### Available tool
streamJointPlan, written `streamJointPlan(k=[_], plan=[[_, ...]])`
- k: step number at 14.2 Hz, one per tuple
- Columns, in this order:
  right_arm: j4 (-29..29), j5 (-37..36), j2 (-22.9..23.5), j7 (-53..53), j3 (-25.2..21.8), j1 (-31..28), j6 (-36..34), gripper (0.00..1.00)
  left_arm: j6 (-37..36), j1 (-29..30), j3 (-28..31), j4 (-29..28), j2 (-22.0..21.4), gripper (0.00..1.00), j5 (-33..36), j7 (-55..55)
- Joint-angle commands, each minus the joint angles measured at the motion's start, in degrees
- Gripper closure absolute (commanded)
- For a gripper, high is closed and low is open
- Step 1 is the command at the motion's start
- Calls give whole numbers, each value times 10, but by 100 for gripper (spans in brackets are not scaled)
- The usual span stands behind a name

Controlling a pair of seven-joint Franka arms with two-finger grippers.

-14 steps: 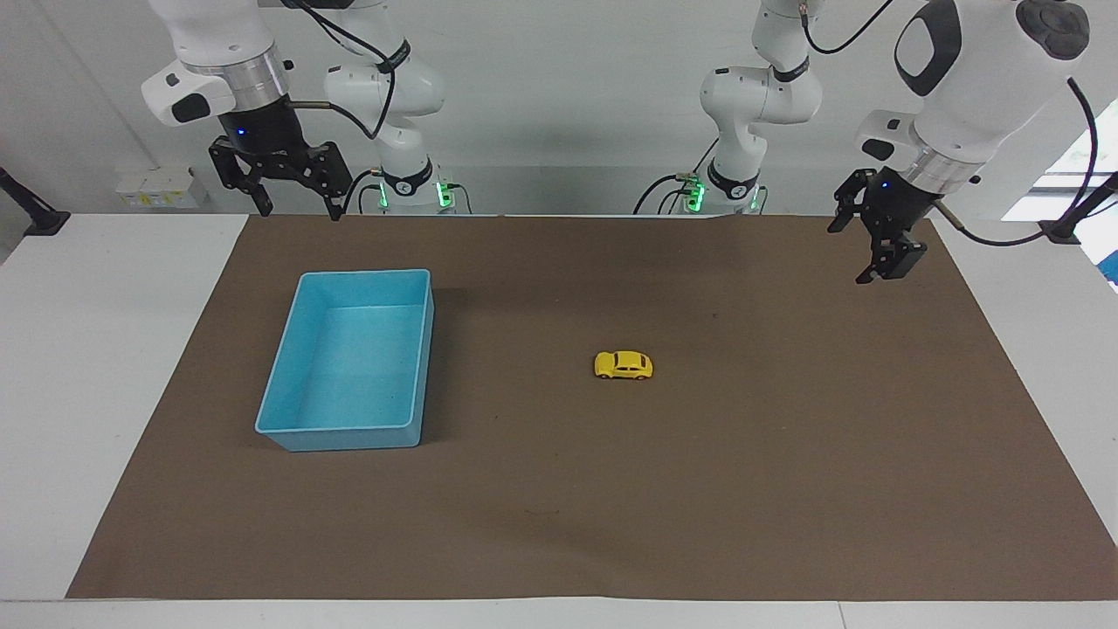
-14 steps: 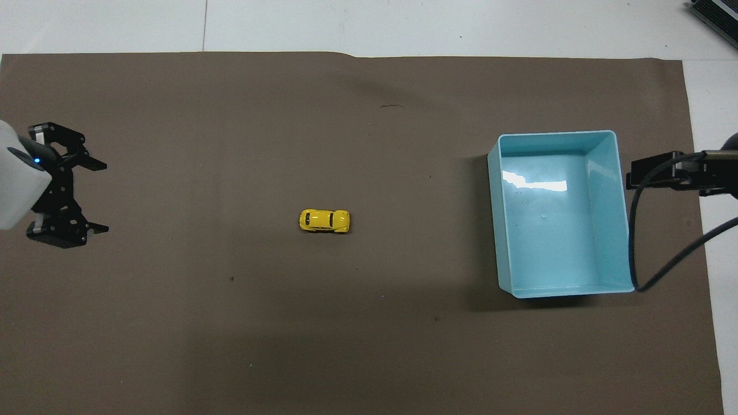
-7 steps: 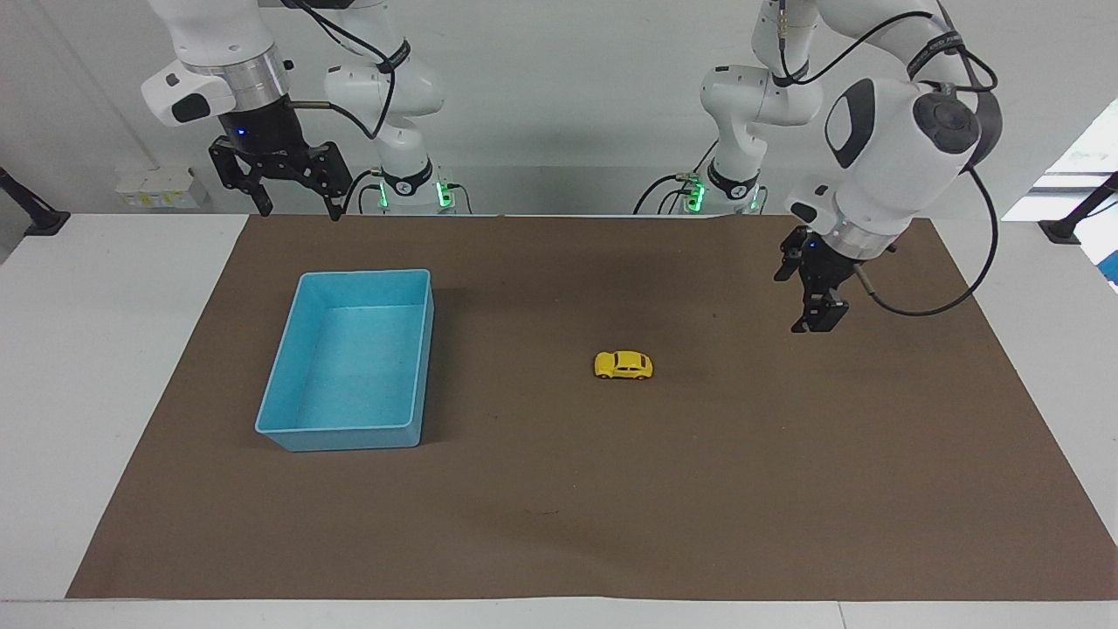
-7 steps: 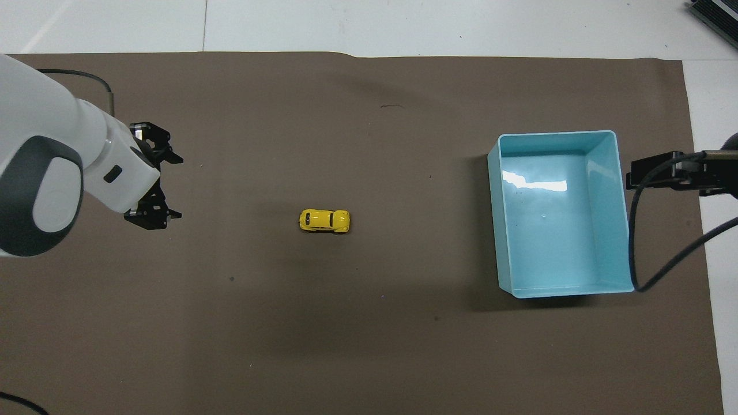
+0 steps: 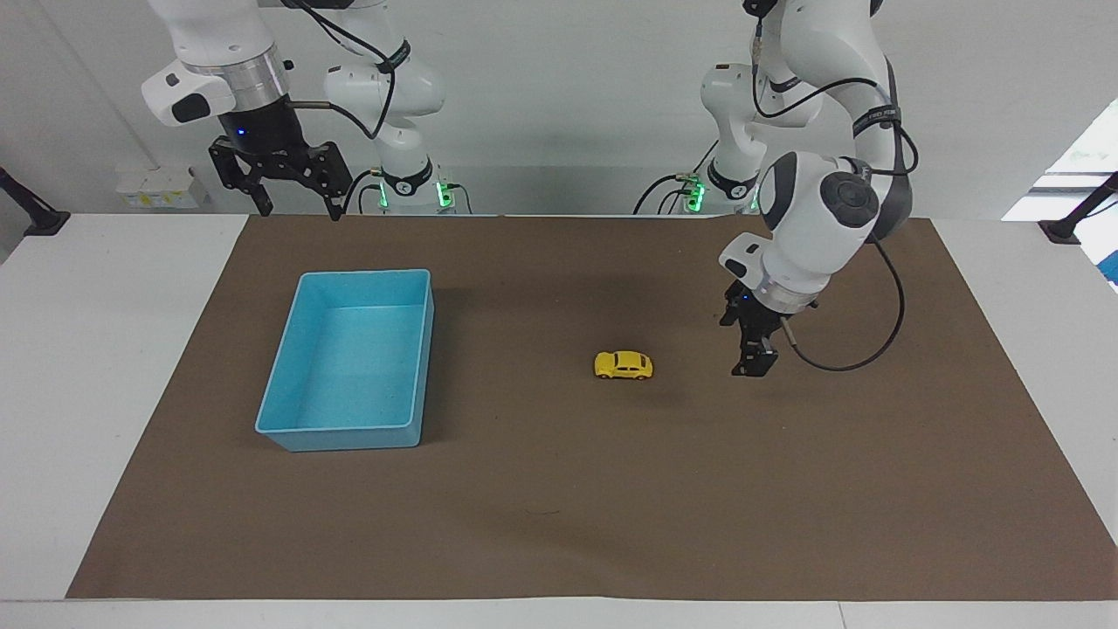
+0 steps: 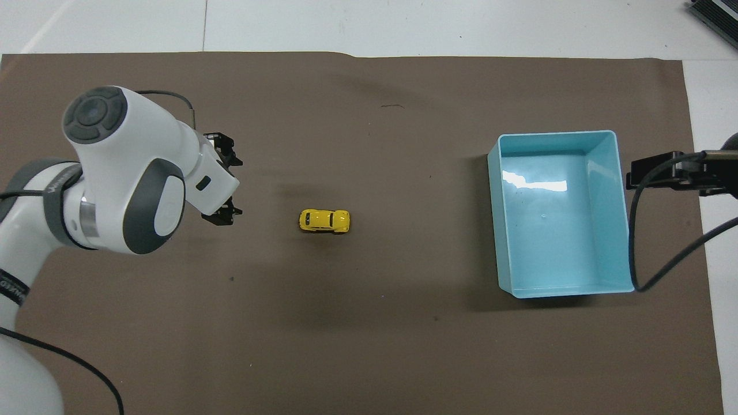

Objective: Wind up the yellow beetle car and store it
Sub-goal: 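Reach the left gripper over the yellow beetle car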

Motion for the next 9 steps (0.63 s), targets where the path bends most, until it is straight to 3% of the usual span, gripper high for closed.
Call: streamJointPlan(k=[1, 9], plan=[[-7, 17, -8, -3, 2, -8, -3, 0, 65, -44, 11, -44, -4, 0, -9, -47], [-7, 17, -8, -3, 2, -8, -3, 0, 178, -135, 11, -110, 4, 0, -9, -154]])
